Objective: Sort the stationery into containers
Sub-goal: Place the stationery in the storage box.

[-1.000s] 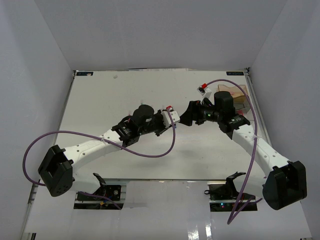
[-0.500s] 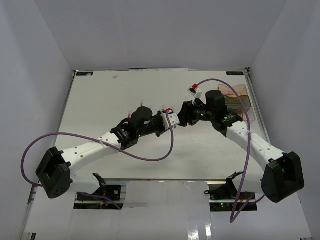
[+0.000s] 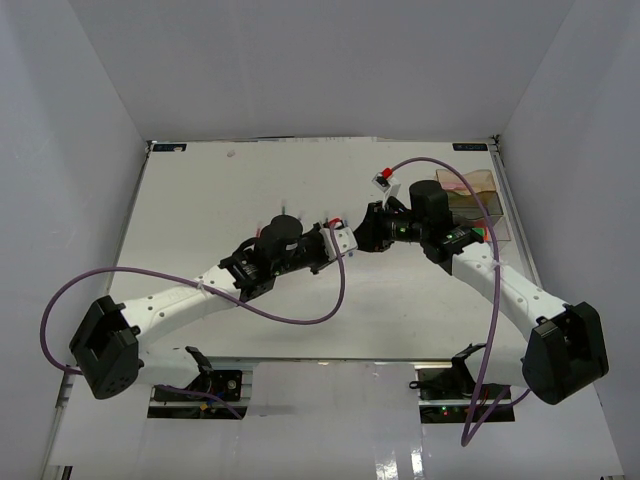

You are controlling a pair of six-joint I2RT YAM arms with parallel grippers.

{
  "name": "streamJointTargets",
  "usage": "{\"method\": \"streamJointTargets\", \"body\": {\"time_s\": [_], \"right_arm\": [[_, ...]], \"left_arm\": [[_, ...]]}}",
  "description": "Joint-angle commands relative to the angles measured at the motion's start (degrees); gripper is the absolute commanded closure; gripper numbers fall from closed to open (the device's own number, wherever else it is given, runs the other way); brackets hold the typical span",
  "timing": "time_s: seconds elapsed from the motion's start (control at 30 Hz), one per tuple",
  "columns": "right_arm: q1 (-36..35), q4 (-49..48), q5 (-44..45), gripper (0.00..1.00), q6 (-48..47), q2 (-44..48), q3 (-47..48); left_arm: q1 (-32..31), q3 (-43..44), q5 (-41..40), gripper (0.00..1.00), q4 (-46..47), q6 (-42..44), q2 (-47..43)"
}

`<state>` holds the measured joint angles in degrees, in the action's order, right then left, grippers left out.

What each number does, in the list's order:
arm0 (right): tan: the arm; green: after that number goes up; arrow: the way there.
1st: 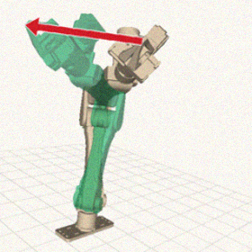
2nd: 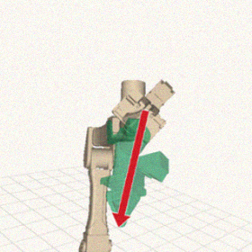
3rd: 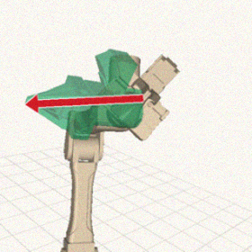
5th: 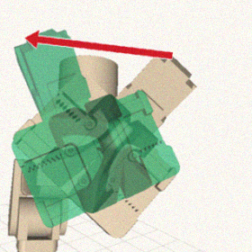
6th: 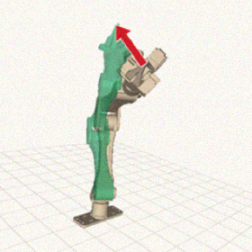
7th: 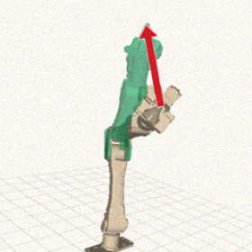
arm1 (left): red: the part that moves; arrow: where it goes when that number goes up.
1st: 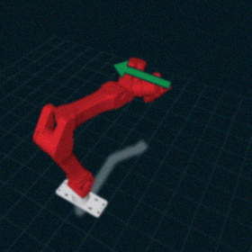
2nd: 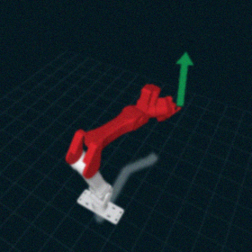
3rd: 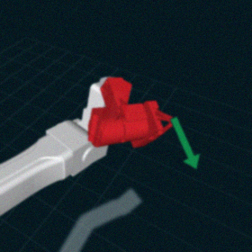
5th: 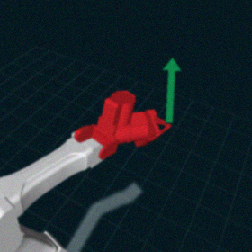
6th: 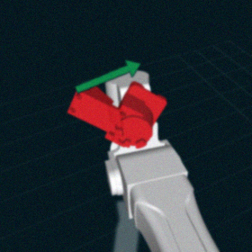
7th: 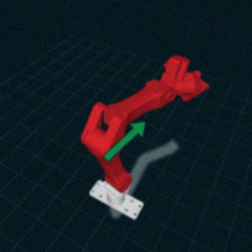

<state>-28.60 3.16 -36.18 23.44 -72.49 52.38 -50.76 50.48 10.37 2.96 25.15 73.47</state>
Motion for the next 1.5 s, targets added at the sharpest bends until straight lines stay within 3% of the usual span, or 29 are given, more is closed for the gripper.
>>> {"method": "streamJointTargets", "body": {"time_s": [0.0,0.07,0.17,0.23,0.27,0.3,0.33,0.4,0.6,0.8,0.97,1.13,1.47], "right_arm": [[-0.3,-2.2,-0.6,0.81,-0.7,0.3,1.7],[-0.3,-1.9,-0.6,0.9,-1.1,0.4,1.8],[0.2,-1.1,0.0,0.92,-2.2,0.7,2.2],[1.5,-0.2,0.5,0.92,-3.0,0.9,2.3],[2.2,0.2,0.7,0.92,-3.3,1.0,2.5],[3.0,0.7,1.0,0.92,-3.7,1.1,2.5],[4.0,2.1,1.8,0.92,-4.3,1.2,3.1],[8.1,3.7,2.5,0.92,-6.1,1.0,4.0],[23.8,9.1,5.4,0.92,-9.6,-3.4,10.4],[34.4,12.7,11.5,0.92,-10.0,-16.2,23.9],[38.6,14.9,13.2,0.92,-8.6,-24.9,35.0],[40.6,17.6,15.2,0.92,-8.9,-32.7,40.8],[41.2,20.8,15.6,0.92,-11.8,-44.7,47.9]], "left_arm": [[-0.3,-0.5,1.4,0.69,1.4,0.4,-2.6],[-0.3,-0.6,1.6,0.66,1.5,0.3,-2.7],[-0.3,-0.6,1.1,0.55,1.4,-0.1,-2.7],[-0.3,-0.6,-0.3,0.38,1.3,-0.3,-2.5],[-0.3,-0.6,-1.4,0.24,1.3,-0.4,-2.3],[-0.3,-0.6,-2.3,0.24,1.4,-0.5,-2.2],[-0.4,-0.6,-3.1,0.11,1.6,-1.1,-2.0],[-0.3,-0.7,-6.2,0.02,2.5,-2.1,-1.9],[0.0,1.2,-18.7,0.02,2.4,-7.7,0.6],[5.1,7.1,-22.2,0.02,-5.4,-17.1,6.2],[15.0,10.0,-19.3,0.02,-12.3,-28.4,7.8],[23.6,10.9,-16.7,0.02,-14.8,-34.3,6.9],[29.5,10.1,-16.4,0.02,-13.9,-36.7,5.1]]}}
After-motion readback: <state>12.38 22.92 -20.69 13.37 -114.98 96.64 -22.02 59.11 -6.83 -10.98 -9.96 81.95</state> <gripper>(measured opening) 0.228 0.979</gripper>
